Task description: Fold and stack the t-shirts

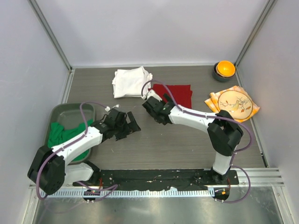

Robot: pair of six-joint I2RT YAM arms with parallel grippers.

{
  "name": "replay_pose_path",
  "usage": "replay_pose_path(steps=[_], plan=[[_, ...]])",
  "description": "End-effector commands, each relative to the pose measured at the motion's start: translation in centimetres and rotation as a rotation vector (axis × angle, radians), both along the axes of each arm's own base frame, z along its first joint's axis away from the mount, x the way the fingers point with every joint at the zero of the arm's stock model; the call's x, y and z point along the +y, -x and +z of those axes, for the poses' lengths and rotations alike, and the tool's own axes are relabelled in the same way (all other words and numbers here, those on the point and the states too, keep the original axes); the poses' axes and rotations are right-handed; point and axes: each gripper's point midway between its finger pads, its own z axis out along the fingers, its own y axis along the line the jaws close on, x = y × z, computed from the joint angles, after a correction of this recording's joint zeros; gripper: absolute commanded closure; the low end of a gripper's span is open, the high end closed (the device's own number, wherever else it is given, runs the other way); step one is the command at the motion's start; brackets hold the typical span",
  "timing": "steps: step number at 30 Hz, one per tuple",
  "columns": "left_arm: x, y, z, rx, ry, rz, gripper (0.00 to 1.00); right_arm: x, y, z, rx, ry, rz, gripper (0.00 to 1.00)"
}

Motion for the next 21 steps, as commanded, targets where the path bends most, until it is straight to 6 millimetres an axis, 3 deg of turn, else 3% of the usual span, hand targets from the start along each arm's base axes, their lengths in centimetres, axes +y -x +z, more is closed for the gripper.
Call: replay_pose_path(steps=[1, 4, 5, 6, 8, 21], plan=[[0.4, 0.1, 1.0, -0.054, 0.022, 0.009, 0.00, -2.5, -0.1, 0.7, -0.103, 0.246, 0.044, 0.07], [0.6, 0.5, 0.8, -0.050, 0.015, -0.002, 0.00, -2.4, 0.5, -0.1, -0.164, 0.372, 0.106, 0.08], [0.7, 0.6, 0.6, -0.047, 0.014, 0.001, 0.00, -2.4, 1.4, -1.4, -0.152, 0.385, 0.147, 0.08], [0.6, 0.6, 0.6, -0.048, 0.015, -0.004, 0.00, -1.6, 1.2, -1.1, -0.199, 0.341, 0.152, 0.07], [0.6, 0.7, 0.4, -0.049, 0.014, -0.010, 0.00, -2.7, 1.5, -1.9, -0.202, 0.427, 0.174, 0.08], [0.1, 0.5, 0.5, -0.046, 0.021, -0.030, 0.00, 1.1, -0.4, -4.9, -0.271, 0.513, 0.323, 0.07]])
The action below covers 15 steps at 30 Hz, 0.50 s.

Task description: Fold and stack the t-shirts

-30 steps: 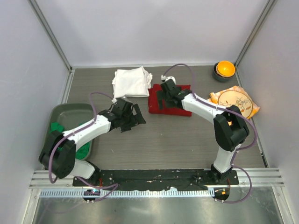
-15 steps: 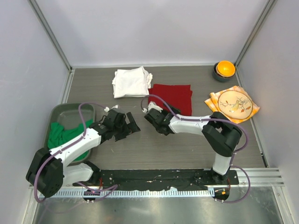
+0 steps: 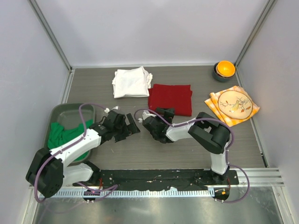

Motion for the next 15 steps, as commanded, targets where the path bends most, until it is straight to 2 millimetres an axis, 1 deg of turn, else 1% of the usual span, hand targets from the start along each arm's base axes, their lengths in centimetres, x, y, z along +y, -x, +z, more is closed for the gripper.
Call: replay_pose_path(steps=[1, 3, 5, 6, 10, 11, 13, 14, 15], plan=[[-0.5, -1.1, 1.0, -0.044, 0.014, -0.008, 0.00, 2.4, -1.6, 0.3, -0.050, -0.041, 0.054, 0.07], [-0.6, -1.1, 0.8, -0.033, 0.005, -0.012, 0.00, 2.7, -2.0, -0.4, -0.037, -0.051, 0.064, 0.07], [-0.6, -1.2, 0.6, -0.025, -0.001, -0.010, 0.00, 2.4, -2.6, -0.7, -0.027, -0.067, 0.056, 0.07], [-0.6, -1.2, 0.6, -0.024, -0.003, -0.012, 0.00, 2.5, -2.8, -1.3, -0.012, -0.072, 0.063, 0.07], [-0.7, -1.3, 0.3, -0.015, -0.009, -0.013, 0.00, 2.1, -3.9, -2.6, 0.028, -0.100, 0.055, 0.09], [-0.6, -1.3, 0.3, -0.013, -0.012, -0.014, 0.00, 1.6, -4.2, -2.8, 0.039, -0.097, 0.044, 0.11], [-0.7, -1.4, 0.4, -0.015, -0.015, -0.017, 0.00, 1.8, -4.6, -3.2, 0.059, -0.129, 0.038, 0.15], [-0.6, -1.4, 0.4, -0.013, -0.017, -0.019, 0.00, 1.2, -4.8, -3.5, 0.078, -0.124, 0.022, 0.17], [-0.6, -1.5, 0.5, -0.016, -0.018, -0.020, 0.00, 1.3, -5.1, -3.7, 0.090, -0.132, 0.020, 0.19]])
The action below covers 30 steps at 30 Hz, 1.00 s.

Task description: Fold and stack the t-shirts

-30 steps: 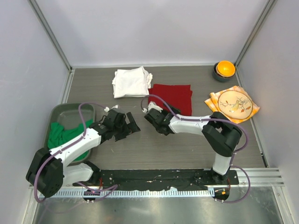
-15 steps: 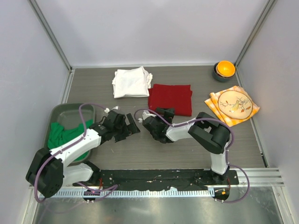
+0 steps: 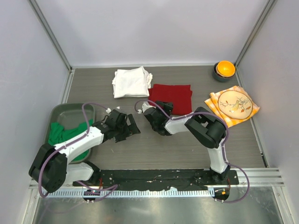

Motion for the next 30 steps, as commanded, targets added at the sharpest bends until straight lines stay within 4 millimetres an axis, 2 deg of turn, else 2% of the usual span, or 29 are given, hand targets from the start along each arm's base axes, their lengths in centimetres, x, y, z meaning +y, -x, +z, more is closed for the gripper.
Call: replay_pose_path(steps=[1, 3, 4, 6, 7, 12, 13, 18, 19, 20, 22, 23, 25, 27, 30], plan=[[-0.6, -1.6, 1.8, -0.060, 0.012, -0.018, 0.00, 0.5, -0.5, -3.9, 0.142, -0.074, 0.027, 0.25], [-0.5, -1.7, 1.8, -0.057, 0.011, -0.012, 0.00, 0.2, -0.7, -4.3, 0.172, -0.070, 0.014, 0.33], [-0.5, -1.8, 1.7, -0.055, 0.008, -0.013, 0.00, 0.2, -0.7, -4.7, 0.187, -0.074, 0.010, 0.44], [-0.4, -1.9, 1.6, -0.054, 0.007, -0.009, 0.00, 0.1, -0.5, -4.9, 0.204, -0.073, 0.002, 0.55], [-0.3, -2.0, 1.5, -0.052, 0.004, -0.005, 0.00, 0.0, -0.5, -5.0, 0.210, -0.074, -0.001, 0.64], [0.0, -2.1, 1.2, -0.044, 0.010, 0.012, 0.00, -0.8, 0.5, -4.9, 0.229, -0.078, -0.033, 0.88], [0.1, -2.2, 1.1, -0.047, 0.011, 0.018, 0.00, -0.9, 0.6, -4.8, 0.228, -0.082, -0.041, 0.97], [0.2, -2.6, 0.8, -0.040, 0.046, 0.050, 0.00, -2.1, 3.3, -3.1, 0.239, -0.168, -0.099, 0.99], [-0.4, -2.9, 1.1, -0.053, 0.079, 0.044, 0.00, -2.3, 4.1, -3.0, 0.251, -0.176, -0.108, 0.99], [-0.6, -2.8, 0.6, -0.037, 0.095, 0.042, 0.00, -2.3, 4.3, -1.9, 0.238, -0.216, -0.112, 0.99], [-2.2, -3.2, 1.2, -0.039, 0.196, 0.027, 0.00, -3.1, 5.7, -2.1, 0.255, -0.245, -0.140, 0.99], [-2.4, -2.8, 0.2, -0.015, 0.214, 0.034, 0.00, -3.2, 6.1, -1.9, 0.258, -0.260, -0.141, 0.99], [-3.6, -3.5, 0.6, -0.029, 0.307, 0.052, 0.00, -3.6, 7.2, -1.6, 0.263, -0.282, -0.161, 0.99], [-4.2, -2.7, -1.0, 0.024, 0.347, 0.045, 0.00, -3.6, 8.0, -1.3, 0.264, -0.292, -0.164, 0.99], [-6.0, -3.1, -1.6, 0.037, 0.465, 0.036, 0.00, -3.6, 9.5, -1.3, 0.266, -0.299, -0.159, 0.99]])
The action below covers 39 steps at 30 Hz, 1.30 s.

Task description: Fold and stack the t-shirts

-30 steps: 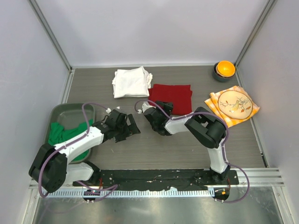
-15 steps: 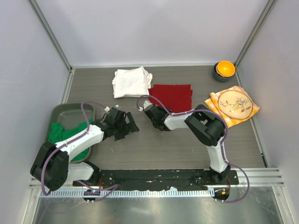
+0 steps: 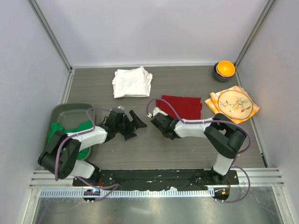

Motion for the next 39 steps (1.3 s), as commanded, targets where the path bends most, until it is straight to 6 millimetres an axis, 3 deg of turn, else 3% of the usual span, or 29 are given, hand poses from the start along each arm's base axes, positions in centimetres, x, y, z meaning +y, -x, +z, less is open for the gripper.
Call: replay_pose_path(steps=[1, 6, 7, 12, 17, 25, 39], plan=[[-3.1, -0.3, -0.8, 0.036, 0.217, -0.013, 0.00, 0.1, 2.4, 1.1, -0.017, -0.068, -0.038, 0.99], [-5.3, -0.9, -1.5, 0.064, 0.375, -0.032, 0.00, 0.7, 4.2, 1.7, -0.035, -0.066, -0.012, 0.99], [-5.3, -0.7, -2.8, 0.097, 0.373, -0.025, 0.00, 0.8, 4.4, 2.0, -0.047, -0.069, -0.008, 0.99], [-6.5, -0.6, -3.2, 0.144, 0.464, -0.048, 0.00, 0.9, 5.3, 2.9, -0.079, -0.052, 0.011, 0.99], [-6.9, -0.7, -4.3, 0.176, 0.480, -0.044, 0.00, 1.1, 5.7, 3.9, -0.095, -0.081, 0.022, 0.99], [-8.4, -0.9, -4.4, 0.186, 0.499, -0.076, 0.00, 1.6, 6.4, 5.4, -0.121, -0.113, 0.037, 0.99], [-10.7, -1.1, -5.1, 0.213, 0.512, -0.124, 0.00, 4.1, 8.3, 4.8, -0.106, -0.125, 0.111, 0.99]])
